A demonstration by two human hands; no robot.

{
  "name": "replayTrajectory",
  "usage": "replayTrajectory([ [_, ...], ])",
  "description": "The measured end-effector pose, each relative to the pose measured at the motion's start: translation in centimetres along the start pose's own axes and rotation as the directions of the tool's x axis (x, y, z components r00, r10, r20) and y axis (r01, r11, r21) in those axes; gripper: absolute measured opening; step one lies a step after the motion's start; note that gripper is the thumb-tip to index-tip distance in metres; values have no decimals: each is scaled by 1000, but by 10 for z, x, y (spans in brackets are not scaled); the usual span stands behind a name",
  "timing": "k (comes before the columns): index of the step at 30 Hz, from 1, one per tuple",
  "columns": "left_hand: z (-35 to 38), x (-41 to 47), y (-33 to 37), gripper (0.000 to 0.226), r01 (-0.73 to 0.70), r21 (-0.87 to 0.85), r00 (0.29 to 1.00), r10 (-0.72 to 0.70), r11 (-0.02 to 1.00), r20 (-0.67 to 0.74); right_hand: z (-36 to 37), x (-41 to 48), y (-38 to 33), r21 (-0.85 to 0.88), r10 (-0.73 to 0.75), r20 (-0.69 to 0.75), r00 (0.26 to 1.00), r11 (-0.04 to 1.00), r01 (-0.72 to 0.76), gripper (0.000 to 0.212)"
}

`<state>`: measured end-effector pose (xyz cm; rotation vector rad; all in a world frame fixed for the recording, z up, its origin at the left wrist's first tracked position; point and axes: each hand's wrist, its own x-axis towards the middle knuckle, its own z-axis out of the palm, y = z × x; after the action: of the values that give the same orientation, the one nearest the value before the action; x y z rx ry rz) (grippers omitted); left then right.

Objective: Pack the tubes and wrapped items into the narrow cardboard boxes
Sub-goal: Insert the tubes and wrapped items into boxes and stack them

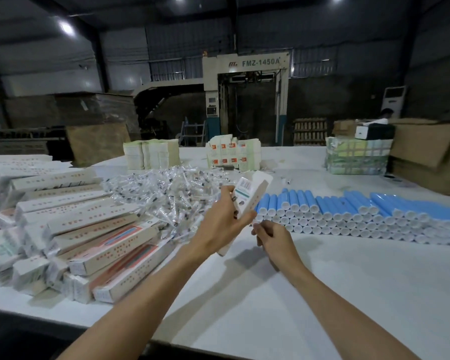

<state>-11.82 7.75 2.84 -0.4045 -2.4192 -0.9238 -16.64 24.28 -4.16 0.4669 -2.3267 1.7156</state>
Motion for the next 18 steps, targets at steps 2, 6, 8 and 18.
replayTrajectory([
  [2, 22, 7, -2, 52, 17, -69, 1000, -18, 997, 0, -2, 1, -3, 42, 17, -45, 999, 999, -15, 29],
  [6, 50, 10, -16, 42, 73, -263, 995, -88, 962, -47, -7, 1, -2, 59, 23, -110, 994, 998, -16, 23],
  [8, 52, 11, -22, 43, 128, -380, 985, -164, 916, -63, -12, 5, -2, 8, 11, -185, 983, 1000, -10, 20],
  [18, 34, 19, -34, 43, 425, -761, 846, -515, 489, 142, -108, 89, -2, -497, -47, -494, 868, 835, -238, 19],
])
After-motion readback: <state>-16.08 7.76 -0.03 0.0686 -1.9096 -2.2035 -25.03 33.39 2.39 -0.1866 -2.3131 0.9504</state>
